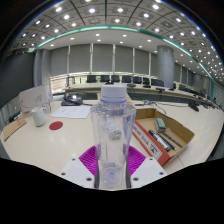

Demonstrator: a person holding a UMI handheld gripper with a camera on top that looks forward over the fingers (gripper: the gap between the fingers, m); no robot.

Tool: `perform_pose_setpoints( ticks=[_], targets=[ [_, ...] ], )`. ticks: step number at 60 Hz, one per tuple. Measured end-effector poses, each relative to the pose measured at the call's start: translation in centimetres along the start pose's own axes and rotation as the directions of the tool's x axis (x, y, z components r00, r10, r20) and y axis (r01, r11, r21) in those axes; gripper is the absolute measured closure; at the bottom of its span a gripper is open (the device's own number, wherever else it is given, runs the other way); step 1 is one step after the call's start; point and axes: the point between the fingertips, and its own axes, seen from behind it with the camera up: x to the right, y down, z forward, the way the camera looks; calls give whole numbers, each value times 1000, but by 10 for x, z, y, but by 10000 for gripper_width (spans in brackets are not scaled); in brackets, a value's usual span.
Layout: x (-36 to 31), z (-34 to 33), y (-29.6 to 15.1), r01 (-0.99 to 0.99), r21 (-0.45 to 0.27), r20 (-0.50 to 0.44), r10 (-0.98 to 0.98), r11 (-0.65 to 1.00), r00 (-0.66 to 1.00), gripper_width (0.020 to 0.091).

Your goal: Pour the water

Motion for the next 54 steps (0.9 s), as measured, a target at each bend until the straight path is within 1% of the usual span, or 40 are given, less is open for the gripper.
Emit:
perform_pose_setpoints(
  ticks=[1, 8, 15, 25, 33, 38, 44, 54],
  targets=[
    [0, 0, -1, 10, -3, -4, -10, 1000, 1000, 759],
    [-4, -1, -15, 71, 5, -29, -71, 997, 997, 759],
    [-13, -2, -40, 129, 19, -67, -128, 991, 990, 761],
    [-45, 14, -94, 251, 35, -111, -246, 967, 963, 762],
    [-86, 31, -144, 404, 40, -171, -392, 914, 904, 762],
    [-120, 47, -175, 527, 28, -226, -509, 849, 831, 762],
    [-164, 69, -206, 691, -16, -284, -666, 722, 690, 763],
    [-253, 117, -230, 899, -96, -314, -870, 428, 381, 762]
  ],
)
